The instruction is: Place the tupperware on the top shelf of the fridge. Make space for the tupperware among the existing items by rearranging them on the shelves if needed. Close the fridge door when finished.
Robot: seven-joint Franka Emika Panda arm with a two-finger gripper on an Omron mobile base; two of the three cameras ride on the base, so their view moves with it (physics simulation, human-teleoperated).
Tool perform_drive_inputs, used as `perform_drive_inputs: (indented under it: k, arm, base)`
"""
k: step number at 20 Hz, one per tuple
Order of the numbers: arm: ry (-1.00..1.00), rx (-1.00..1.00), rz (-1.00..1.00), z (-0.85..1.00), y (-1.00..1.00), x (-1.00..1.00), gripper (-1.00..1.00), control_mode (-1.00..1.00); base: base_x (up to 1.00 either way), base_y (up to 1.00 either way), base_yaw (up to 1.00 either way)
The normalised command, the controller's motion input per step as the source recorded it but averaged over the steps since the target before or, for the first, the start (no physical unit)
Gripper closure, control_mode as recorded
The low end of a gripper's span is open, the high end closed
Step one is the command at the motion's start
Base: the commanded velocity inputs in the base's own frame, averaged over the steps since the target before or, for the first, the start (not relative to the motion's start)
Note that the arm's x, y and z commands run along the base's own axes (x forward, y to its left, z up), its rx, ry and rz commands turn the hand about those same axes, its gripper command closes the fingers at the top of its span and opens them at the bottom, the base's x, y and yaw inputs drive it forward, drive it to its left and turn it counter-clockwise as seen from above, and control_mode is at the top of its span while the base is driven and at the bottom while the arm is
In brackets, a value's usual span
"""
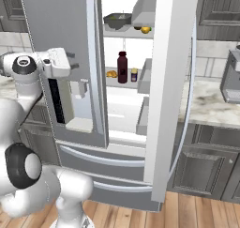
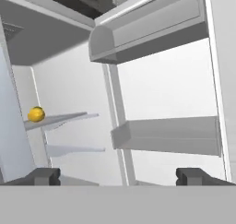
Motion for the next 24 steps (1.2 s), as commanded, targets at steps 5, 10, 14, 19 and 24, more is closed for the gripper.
perform_drive_inputs:
  k: [5,10,14,19,24]
  arm:
    - [0.0,0.04,0.16,0.3,-0.18,-1.0,-1.0,-1.0]
    - [0.03,0.06,0.19,0.16,-0.3,-1.0,-1.0,-1.0]
    - [0.17,0.03,0.17,0.01,-0.21,-1.0,-1.0,-1.0]
    - [0.17,0.04,0.16,0.0,-0.22,-1.0,-1.0,-1.0]
    - [0.19,0.09,0.1,0.08,-0.26,-1.0,-1.0,-1.0]
  base:
    - [0.0,0.0,0.0]
    - [0.0,0.0,0.0]
    - [0.0,0.0,0.0]
    - [0.0,0.0,0.0]
    - [0.0,0.0,0.0]
